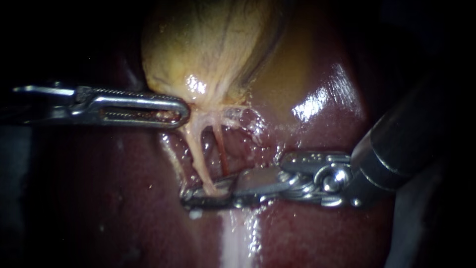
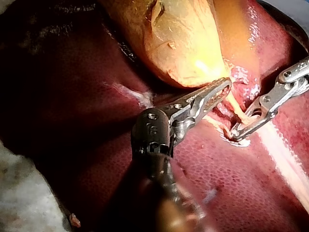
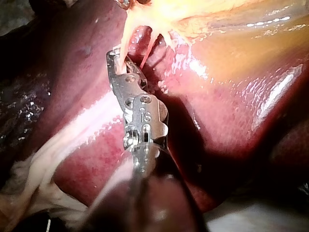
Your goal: Going back second clip left tube
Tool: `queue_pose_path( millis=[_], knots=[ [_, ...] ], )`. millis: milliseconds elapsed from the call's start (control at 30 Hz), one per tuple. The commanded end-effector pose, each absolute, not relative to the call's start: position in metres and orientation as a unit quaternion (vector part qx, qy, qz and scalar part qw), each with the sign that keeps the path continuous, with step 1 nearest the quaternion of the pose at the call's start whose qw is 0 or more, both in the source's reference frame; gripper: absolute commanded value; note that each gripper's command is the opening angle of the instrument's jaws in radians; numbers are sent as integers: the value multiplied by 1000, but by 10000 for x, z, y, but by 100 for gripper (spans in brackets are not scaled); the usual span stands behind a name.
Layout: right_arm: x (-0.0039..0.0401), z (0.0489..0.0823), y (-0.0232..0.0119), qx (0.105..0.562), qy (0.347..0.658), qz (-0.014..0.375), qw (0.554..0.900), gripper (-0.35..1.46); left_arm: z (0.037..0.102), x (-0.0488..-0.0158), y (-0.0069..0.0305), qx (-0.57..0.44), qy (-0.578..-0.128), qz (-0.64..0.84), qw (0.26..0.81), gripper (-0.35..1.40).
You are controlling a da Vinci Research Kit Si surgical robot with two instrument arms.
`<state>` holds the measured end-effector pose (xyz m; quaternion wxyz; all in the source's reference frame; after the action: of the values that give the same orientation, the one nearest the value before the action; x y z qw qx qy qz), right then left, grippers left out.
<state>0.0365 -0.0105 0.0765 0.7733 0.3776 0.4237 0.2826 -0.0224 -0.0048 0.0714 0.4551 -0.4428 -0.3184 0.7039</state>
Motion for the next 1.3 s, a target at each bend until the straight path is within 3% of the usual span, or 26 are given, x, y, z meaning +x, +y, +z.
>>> queue_pose_path(
  millis=[33,267,333,400,533,700,967,1300],
  knots=[
    [365,765,-105,378,424,282,773,-35,714,-224,-48,-443,-318,704,455,-35],
    [368,765,-105,384,430,282,767,-33,714,-224,-48,-443,-318,704,455,-35],
    [370,764,-105,374,448,262,768,9,714,-223,-48,-443,-318,704,455,-35],
    [373,764,-103,365,455,251,772,37,714,-223,-48,-443,-319,704,455,-35],
    [377,763,-100,342,471,223,782,47,714,-223,-48,-443,-319,704,455,-35],
    [374,760,-95,313,483,212,790,49,714,-222,-49,-443,-319,704,455,-35],
    [363,752,-88,309,486,205,791,49,714,-221,-49,-443,-319,704,454,-35],
    [316,733,-79,310,493,182,792,49,714,-220,-49,-443,-319,704,454,-35]
  ],
)
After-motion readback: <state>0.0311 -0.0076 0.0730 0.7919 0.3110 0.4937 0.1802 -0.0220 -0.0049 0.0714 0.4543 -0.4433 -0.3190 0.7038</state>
